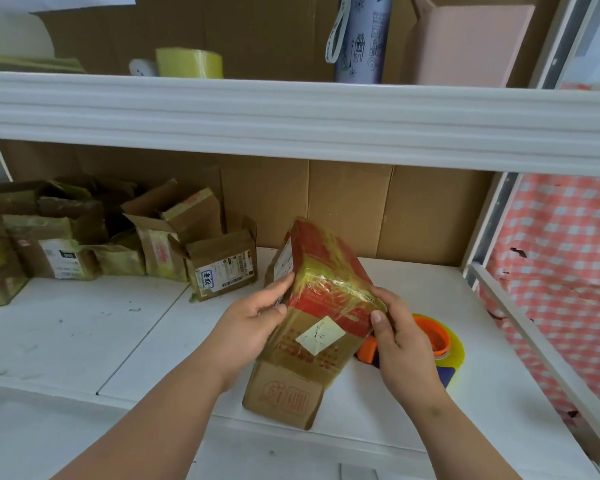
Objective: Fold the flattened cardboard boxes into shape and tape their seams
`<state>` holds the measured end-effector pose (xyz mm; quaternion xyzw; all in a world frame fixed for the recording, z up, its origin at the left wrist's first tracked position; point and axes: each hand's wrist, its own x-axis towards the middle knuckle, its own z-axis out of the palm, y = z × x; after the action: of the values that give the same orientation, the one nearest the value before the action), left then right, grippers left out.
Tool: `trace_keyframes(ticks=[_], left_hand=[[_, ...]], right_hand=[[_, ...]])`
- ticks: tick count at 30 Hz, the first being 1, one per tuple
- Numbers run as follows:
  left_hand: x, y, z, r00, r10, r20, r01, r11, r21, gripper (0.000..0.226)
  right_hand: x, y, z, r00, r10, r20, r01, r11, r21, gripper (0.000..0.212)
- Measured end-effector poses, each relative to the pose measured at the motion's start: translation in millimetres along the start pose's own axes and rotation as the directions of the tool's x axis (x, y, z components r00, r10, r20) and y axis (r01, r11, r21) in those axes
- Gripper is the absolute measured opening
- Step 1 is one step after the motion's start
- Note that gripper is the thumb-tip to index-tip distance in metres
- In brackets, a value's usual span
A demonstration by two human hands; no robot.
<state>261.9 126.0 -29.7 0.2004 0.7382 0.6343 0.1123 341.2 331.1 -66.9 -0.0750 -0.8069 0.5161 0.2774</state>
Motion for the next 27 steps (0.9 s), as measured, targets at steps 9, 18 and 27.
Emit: trace_keyframes(ticks=[9,18,27], left_hand=[[-8,10,8,0.991,0.016,0.129,-0.024,0.998,0.066,0.050],[-26,6,-7,0.978,-0.110,-0.175,0.106,0.994,-0.028,0.054],[-64,6,-40,0.992,-0.034,-0.119,0.029,0.999,-0.045,0.046]], right_hand=[[-8,-1,-12,0.996,0.055,-0.065,-0.046,0.991,0.130,0.015],[-17,-14,-33,0.966,0.153,-0.207,-0.097,0.962,0.256,0.015],[-48,-33,-6,0.937,0.317,-0.146,-0.210,0.845,0.491,0.020]])
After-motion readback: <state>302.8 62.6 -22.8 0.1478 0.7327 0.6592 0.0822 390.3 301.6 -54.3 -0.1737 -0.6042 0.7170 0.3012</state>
